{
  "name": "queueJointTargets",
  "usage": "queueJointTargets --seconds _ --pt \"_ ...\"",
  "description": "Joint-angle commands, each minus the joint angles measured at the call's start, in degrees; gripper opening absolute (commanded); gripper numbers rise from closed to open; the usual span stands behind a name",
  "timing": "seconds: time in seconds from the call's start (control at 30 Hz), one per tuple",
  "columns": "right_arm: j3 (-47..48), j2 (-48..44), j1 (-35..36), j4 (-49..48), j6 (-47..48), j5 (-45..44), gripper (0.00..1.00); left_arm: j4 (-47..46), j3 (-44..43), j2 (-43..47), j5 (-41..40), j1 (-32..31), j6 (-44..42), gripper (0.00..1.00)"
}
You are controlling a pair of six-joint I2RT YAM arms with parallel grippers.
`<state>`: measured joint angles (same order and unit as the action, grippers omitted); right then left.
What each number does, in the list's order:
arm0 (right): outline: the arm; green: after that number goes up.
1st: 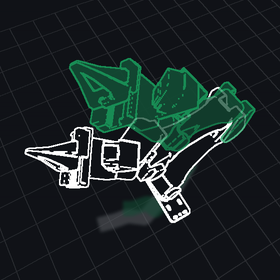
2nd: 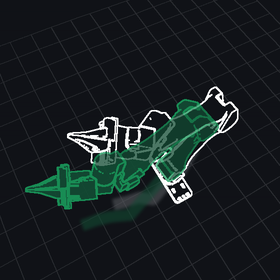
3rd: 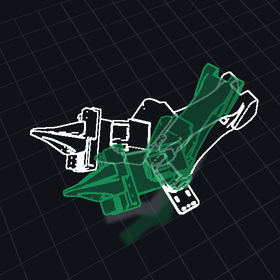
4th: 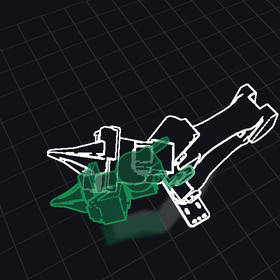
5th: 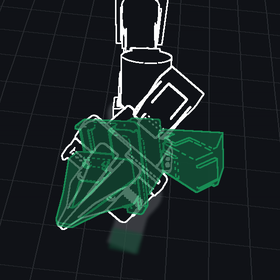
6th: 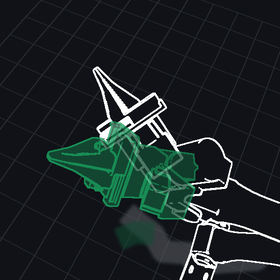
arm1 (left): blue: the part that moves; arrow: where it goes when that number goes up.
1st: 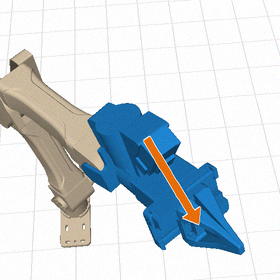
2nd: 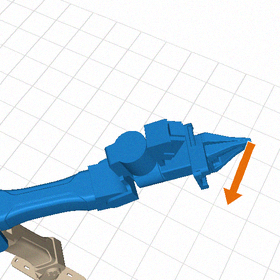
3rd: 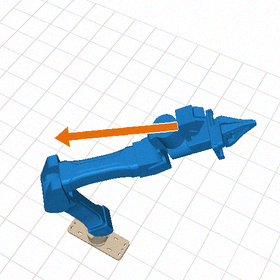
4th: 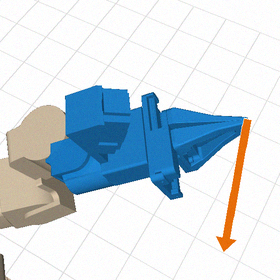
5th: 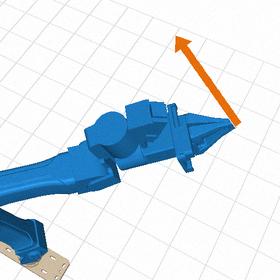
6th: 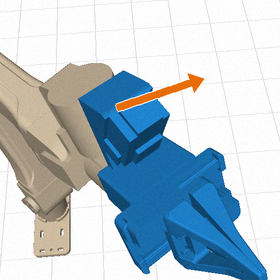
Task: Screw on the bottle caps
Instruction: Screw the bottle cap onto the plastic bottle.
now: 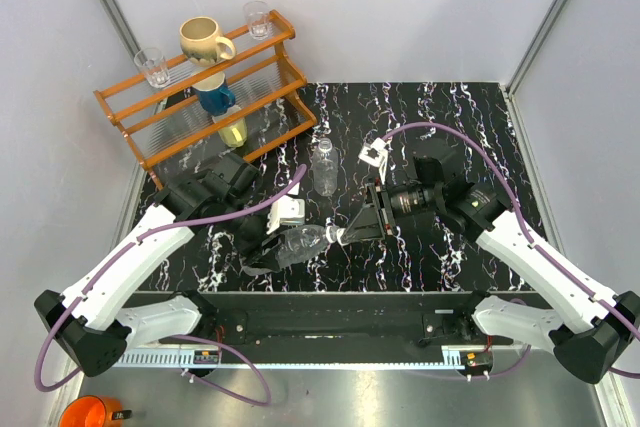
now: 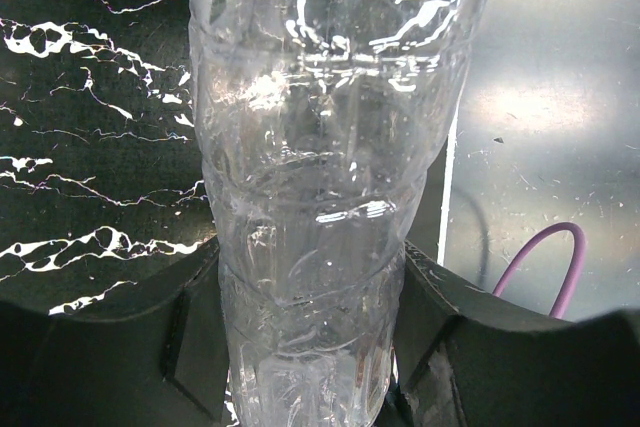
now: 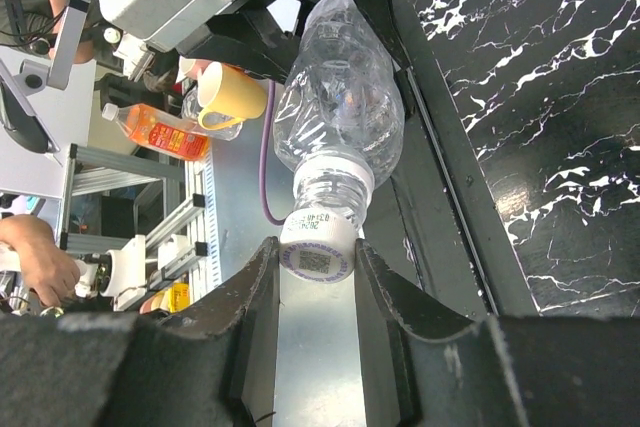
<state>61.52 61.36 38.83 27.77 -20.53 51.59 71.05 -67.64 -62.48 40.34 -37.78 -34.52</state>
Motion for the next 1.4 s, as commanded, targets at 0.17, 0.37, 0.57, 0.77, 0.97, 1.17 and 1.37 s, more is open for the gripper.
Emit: queueJointTargets --seconds 0.17,0.37,0.57,0.77,0.97,1.17,1.37 --pt "1.33 -0.37 -0.24 -5.18 -1.08 -2.28 0.0 -2.67 -1.62 1.31 2.29 0.07 0.07 0.0" --pt "0.62 -0.19 -0.24 -5.97 -1.35 -2.64 0.0 -1.96 -2.32 1.39 2.64 0.07 -0.1 0.0" --pt "0.62 0.16 -0.24 -6.94 -1.96 -1.94 0.0 -2.05 -2.41 1.05 2.99 0.07 -0.11 0.0" --pt "0.1 1.83 -0.16 -7.99 -3.11 -0.79 0.0 -1.96 -3.2 0.16 3.08 -0.01 -0.11 0.0" --pt "-1.66 2.27 -0.16 -7.91 -3.55 -1.06 0.0 -2.05 -4.26 -0.45 1.94 -0.36 -0.02 0.0" --pt "-3.94 1.57 0.11 -9.04 -4.95 -2.99 0.0 -2.31 -4.79 -0.63 1.85 -0.37 0.6 0.0" --pt "-8.51 0.77 0.11 -16.16 -14.08 -6.32 0.0 -5.21 -4.96 -0.63 -1.57 -0.45 2.79 0.0"
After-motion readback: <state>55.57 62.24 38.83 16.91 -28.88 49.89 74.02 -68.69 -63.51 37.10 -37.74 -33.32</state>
